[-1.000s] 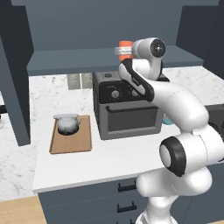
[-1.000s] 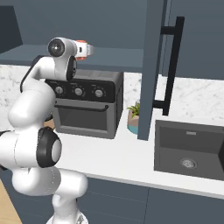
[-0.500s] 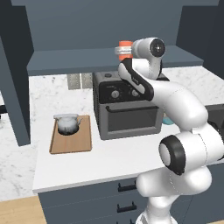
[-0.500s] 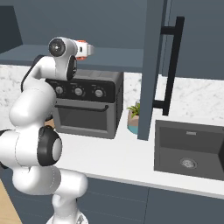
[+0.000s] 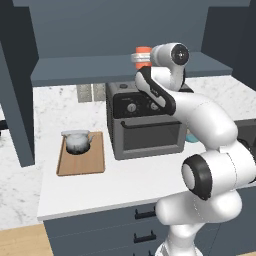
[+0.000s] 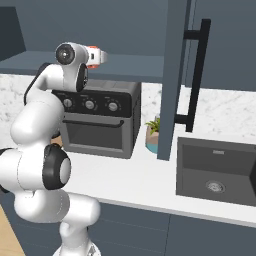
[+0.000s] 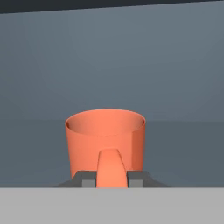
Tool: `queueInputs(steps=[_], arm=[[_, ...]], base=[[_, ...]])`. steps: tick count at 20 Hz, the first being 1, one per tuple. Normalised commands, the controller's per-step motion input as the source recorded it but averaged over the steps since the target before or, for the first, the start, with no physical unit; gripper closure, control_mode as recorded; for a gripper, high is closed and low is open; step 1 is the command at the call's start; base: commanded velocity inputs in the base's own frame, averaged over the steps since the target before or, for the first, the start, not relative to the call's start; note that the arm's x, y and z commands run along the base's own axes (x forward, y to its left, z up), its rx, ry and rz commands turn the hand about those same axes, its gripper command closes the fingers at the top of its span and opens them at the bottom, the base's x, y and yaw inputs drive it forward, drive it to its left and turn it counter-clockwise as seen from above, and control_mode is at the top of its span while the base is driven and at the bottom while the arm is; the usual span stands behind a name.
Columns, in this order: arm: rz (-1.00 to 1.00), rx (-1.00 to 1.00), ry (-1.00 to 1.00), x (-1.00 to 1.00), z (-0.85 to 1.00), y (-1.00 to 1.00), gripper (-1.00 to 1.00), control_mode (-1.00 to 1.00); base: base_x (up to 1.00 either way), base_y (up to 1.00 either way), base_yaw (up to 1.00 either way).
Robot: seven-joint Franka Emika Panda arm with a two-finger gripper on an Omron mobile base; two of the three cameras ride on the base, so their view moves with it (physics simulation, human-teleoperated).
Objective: Pick the kettle from the counter and place it on the tray. Then pick the mug from the cabinet and place it on the tray. Then close the cabinet doors.
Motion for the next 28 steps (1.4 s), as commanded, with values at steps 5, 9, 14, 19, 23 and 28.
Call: queueInputs(steps=[5,9,14,19,23,28], arm=[[0.0,0.0,0.0,0.0,0.0,0.0,1.0,-1.0],[0.0,0.0,0.0,0.0,0.0,0.0,1.0,-1.0],[0.0,0.0,-0.01,-0.12,0.0,0.0,1.0,-1.0],[0.0,0.0,-0.03,-0.33,0.0,0.0,1.0,-1.0],[-0.08,0.0,-0.09,-0.71,0.0,0.1,1.0,-1.0],[-0.2,0.0,-0.07,-0.7,0.0,0.5,1.0,-1.0]], base=[[0.0,0.0,0.0],[0.0,0.0,0.0],[0.0,0.0,0.0],[0.0,0.0,0.0],[0.0,0.0,0.0],[0.0,0.0,0.0]])
